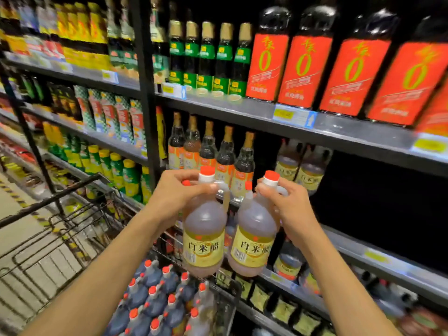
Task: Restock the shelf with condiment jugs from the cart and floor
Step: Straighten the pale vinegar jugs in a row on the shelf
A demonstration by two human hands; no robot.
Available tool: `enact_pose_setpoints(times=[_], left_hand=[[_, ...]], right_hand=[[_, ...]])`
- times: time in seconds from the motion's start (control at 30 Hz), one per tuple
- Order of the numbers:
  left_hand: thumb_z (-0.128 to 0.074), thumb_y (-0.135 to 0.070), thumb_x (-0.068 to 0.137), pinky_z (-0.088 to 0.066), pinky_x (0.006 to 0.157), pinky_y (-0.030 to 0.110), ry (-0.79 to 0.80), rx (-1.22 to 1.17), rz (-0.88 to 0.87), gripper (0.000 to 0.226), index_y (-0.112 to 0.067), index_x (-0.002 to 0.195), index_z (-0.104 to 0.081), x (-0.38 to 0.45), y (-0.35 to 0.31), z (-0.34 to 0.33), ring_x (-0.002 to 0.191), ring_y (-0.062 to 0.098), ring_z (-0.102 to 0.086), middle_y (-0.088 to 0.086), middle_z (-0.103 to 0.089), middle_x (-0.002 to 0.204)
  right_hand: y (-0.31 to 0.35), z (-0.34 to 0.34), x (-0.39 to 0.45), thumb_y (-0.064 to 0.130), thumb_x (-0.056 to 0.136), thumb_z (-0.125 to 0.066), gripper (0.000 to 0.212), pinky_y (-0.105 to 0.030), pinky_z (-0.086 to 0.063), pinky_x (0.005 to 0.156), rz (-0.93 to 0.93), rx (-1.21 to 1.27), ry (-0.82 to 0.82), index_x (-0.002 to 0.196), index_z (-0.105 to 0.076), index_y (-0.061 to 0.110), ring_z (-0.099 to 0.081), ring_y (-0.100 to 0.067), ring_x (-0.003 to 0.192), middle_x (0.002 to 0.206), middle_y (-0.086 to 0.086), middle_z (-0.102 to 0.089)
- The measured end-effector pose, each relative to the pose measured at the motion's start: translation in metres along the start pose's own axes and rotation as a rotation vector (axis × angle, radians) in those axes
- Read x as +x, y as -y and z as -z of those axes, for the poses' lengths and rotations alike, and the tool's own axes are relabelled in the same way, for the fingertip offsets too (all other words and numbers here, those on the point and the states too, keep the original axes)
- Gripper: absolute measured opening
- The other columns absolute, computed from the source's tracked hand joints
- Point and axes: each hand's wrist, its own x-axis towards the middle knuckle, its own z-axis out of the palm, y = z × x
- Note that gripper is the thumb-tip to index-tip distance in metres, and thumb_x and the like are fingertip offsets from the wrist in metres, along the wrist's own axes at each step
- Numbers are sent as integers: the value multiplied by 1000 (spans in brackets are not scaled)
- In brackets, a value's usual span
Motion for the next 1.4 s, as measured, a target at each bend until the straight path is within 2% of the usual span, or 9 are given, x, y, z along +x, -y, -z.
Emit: enact_pose_setpoints(times=[0.07, 0.13, 0.17, 0.3, 0.47, 0.77, 0.93, 1.1, 1.4], left_hand=[[-89, -22, 67, -57, 67, 36, 108, -2, 10, 36, 3, 87, -73, 8, 0, -17, 70, 25, -72, 24, -71, 79], [-83, -9, 77, -51, 55, 22, 170, -19, 31, 14, -8, 68, -73, 15, 0, -37, 57, 14, -67, 10, -68, 61], [-81, -5, 79, -48, 52, 18, 198, -25, 30, 23, -16, 61, -73, 21, 4, -46, 55, 9, -65, 1, -67, 58], [-82, -8, 76, -53, 73, 34, 280, -60, 12, 13, -8, 89, -79, 42, 9, -80, 80, 25, -70, 18, -76, 89], [-83, -5, 74, -55, 64, 25, 314, -110, -6, 13, -16, 80, -79, 69, 9, -112, 70, 14, -71, 2, -77, 77], [-85, -12, 75, -59, 92, 44, 393, -79, -35, 14, -16, 88, -81, 122, 14, -145, 95, 30, -75, 12, -78, 95], [-85, -18, 76, -59, 87, 41, 409, -67, -48, 20, -13, 95, -80, 153, 18, -153, 93, 27, -75, 11, -78, 96], [-83, -13, 79, -59, 79, 33, 415, -115, -43, 26, -6, 103, -76, 173, 18, -164, 92, 22, -76, 8, -78, 98], [-80, 0, 77, -58, 73, 23, 398, -176, -91, 22, -8, 97, -76, 186, 24, -176, 87, 15, -75, 4, -79, 93]], right_hand=[[5, 16, -9, 15, 89, -74, 14, -31, -51, 67, 1, -44, -77, 83, -71, 2, -65, -17, 73, 78, -17, -70], [8, 32, -15, 18, 88, -76, 21, -37, -51, 69, -12, -72, -141, 86, -69, -2, -65, -20, 75, 80, -20, -69], [10, 39, -18, 18, 87, -76, 21, -36, -52, 69, -20, -85, -169, 87, -70, -1, -66, -19, 75, 79, -16, -70], [14, 65, -22, 18, 88, -76, 15, -27, -52, 63, -25, -140, -248, 86, -73, 4, -66, -11, 68, 73, -3, -71], [10, 87, -15, 16, 85, -78, 10, -28, -56, 63, -17, -165, -340, 88, -76, 6, -69, -15, 70, 76, -6, -74], [-9, 111, 28, 27, 87, -76, 17, -32, -59, 71, -27, -240, -334, 92, -76, 10, -74, -20, 80, 86, -9, -76], [-10, 122, 58, 26, 86, -77, 21, -29, -57, 67, -30, -221, -361, 94, -75, 6, -75, -20, 78, 84, -7, -77], [-10, 131, 82, 27, 83, -81, 33, -37, -61, 81, -54, -143, -386, 108, -74, 6, -76, -24, 92, 98, -10, -78], [-11, 139, 102, 1, 81, -77, 15, -23, -57, 68, -20, -11, -460, 87, -76, 15, -75, -10, 80, 82, 3, -79]])
